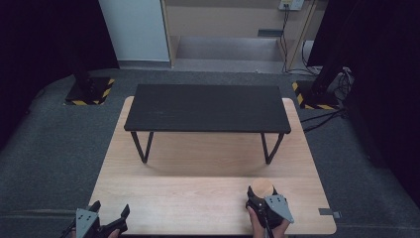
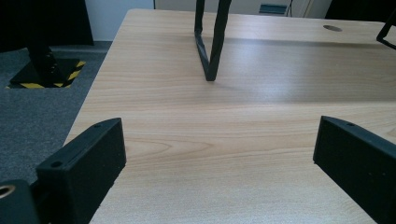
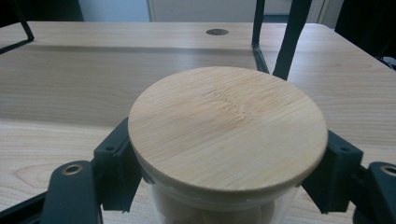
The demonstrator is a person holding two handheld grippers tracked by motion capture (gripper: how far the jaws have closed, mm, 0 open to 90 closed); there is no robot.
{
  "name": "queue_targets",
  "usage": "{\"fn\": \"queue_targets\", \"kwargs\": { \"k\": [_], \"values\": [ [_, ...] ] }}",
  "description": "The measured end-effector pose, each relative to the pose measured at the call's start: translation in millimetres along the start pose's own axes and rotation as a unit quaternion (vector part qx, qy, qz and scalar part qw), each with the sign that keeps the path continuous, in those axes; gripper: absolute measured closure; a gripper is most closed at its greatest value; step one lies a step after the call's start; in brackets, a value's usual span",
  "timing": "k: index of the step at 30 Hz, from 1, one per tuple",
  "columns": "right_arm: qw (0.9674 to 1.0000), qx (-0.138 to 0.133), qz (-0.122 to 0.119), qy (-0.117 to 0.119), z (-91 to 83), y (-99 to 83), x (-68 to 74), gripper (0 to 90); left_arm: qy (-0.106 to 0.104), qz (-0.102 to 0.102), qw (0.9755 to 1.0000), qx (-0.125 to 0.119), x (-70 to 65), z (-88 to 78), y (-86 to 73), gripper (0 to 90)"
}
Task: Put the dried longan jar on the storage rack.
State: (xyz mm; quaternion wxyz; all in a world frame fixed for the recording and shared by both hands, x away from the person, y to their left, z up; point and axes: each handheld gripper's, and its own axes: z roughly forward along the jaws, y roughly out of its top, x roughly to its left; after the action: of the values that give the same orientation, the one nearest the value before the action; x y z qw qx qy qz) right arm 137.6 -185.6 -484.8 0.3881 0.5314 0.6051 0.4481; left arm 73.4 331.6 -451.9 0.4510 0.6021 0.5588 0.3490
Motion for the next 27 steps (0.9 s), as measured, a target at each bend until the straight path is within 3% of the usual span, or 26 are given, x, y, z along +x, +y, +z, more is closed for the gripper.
{"fn": "queue_targets", "kwargs": {
  "k": [8,14,15,16,20,21,22,27],
  "values": [
    [0.9998,0.001,0.016,0.008,-3.3,3.3,-2.6,25.7,-0.001,-0.001,1.0,-0.002,0.3,0.0,0.9,1.1],
    [0.9995,-0.012,0.021,0.018,-14.1,22.4,-4.6,25.8,-0.004,-0.002,1.0,-0.003,0.6,-0.3,2.4,1.1],
    [0.9993,-0.014,0.023,0.026,-18.6,35.5,-6.7,25.8,-0.005,-0.002,1.0,-0.003,0.7,-0.1,2.7,1.1],
    [0.9993,-0.014,0.023,0.026,-18.6,35.5,-6.7,25.8,-0.006,-0.001,1.0,-0.003,0.5,0.2,3.0,1.1],
    [0.9986,-0.031,0.017,0.039,-27.7,62.9,-9.6,25.8,-0.009,-0.001,1.0,-0.003,0.2,0.5,3.6,1.1],
    [0.9979,-0.041,0.017,0.048,-31.7,78.1,-11.8,25.8,-0.009,-0.001,1.0,-0.003,0.0,0.5,3.7,1.1],
    [0.9979,-0.041,0.017,0.048,-31.7,78.1,-11.8,25.8,-0.01,-0.001,0.9999,-0.003,-0.1,0.5,4.0,1.1],
    [0.9962,-0.058,0.002,0.064,-35.2,127.2,-15.6,25.9,-0.014,0.0,0.9999,-0.006,-1.0,0.1,4.1,1.1]
  ]
}}
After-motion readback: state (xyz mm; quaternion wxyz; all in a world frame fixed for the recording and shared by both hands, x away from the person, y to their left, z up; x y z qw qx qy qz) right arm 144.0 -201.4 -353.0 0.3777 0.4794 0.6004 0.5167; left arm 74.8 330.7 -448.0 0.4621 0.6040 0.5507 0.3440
